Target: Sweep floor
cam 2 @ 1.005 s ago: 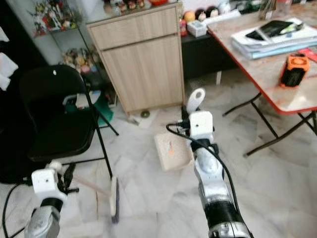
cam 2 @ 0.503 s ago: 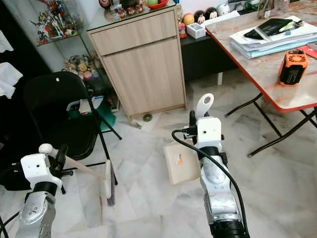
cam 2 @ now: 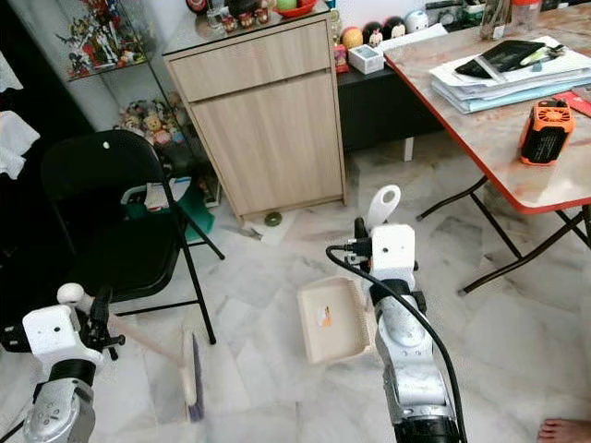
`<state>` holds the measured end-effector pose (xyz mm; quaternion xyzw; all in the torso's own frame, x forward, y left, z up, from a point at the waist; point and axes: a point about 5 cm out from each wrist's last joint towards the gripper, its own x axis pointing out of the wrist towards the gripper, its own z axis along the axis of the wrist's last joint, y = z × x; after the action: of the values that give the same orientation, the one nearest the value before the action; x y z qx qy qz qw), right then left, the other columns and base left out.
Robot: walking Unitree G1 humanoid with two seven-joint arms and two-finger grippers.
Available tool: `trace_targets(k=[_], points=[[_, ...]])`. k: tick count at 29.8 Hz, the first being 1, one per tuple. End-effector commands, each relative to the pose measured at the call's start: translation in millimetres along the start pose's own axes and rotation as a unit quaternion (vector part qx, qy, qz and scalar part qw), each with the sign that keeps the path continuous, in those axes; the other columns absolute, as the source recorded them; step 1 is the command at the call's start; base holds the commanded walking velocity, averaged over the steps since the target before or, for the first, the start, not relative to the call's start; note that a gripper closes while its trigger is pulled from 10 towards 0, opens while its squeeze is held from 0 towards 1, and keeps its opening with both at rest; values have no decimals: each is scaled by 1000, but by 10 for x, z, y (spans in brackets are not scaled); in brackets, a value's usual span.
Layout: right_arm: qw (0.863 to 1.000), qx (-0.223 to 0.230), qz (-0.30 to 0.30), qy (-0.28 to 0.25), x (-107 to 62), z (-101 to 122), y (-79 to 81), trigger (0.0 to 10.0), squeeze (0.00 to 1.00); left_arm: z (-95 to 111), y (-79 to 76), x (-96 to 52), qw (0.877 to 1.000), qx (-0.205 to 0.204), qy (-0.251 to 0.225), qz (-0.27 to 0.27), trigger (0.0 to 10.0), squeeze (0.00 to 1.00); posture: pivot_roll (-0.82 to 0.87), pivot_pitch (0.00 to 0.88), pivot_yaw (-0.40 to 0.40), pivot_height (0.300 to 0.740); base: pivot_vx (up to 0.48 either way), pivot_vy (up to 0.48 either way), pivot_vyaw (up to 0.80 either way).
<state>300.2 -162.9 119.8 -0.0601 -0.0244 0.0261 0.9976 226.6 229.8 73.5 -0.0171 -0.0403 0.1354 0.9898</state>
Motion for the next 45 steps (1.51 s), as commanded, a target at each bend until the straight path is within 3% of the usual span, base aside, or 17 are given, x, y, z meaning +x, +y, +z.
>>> trace_targets(k=[1, 12, 19, 28, 38, 40, 45], points=[[999, 6, 18, -28, 20, 139, 71, 10000, 0, 144, 10, 33, 999, 2, -33, 5, 10000, 0, -289, 0, 168, 740, 0, 0, 0], [1000, -13, 18, -21, 56, 174, -131, 10000, 0, 99, -247, 24, 999, -26, -29, -5, 10000, 0, -326, 0, 113, 740, 0, 0, 0], [999, -14, 24, -18, 90, 187, -129, 10000, 0, 84, -333, 25, 999, -31, -26, -13, 10000, 0, -332, 0, 120, 740, 0, 0, 0], [999, -5, 30, -13, 127, 151, -40, 10000, 0, 164, -308, 97, 998, -30, -45, -12, 10000, 0, -318, 0, 97, 740, 0, 0, 0], [999, -12, 27, -27, 257, 368, -50, 10000, 0, 241, -305, 187, 997, -24, -67, -9, 10000, 0, -373, 0, 14, 740, 0, 0, 0], [999, 0, 43, -30, 254, 335, 42, 10000, 0, 264, -303, 214, 997, -20, -71, -12, 10000, 0, -354, 0, 55, 740, 0, 0, 0], [999, 2, 32, -22, 229, 211, 51, 10000, 0, 272, -300, 232, 997, -14, -70, -19, 10000, 0, -347, 0, 78, 740, 0, 0, 0]])
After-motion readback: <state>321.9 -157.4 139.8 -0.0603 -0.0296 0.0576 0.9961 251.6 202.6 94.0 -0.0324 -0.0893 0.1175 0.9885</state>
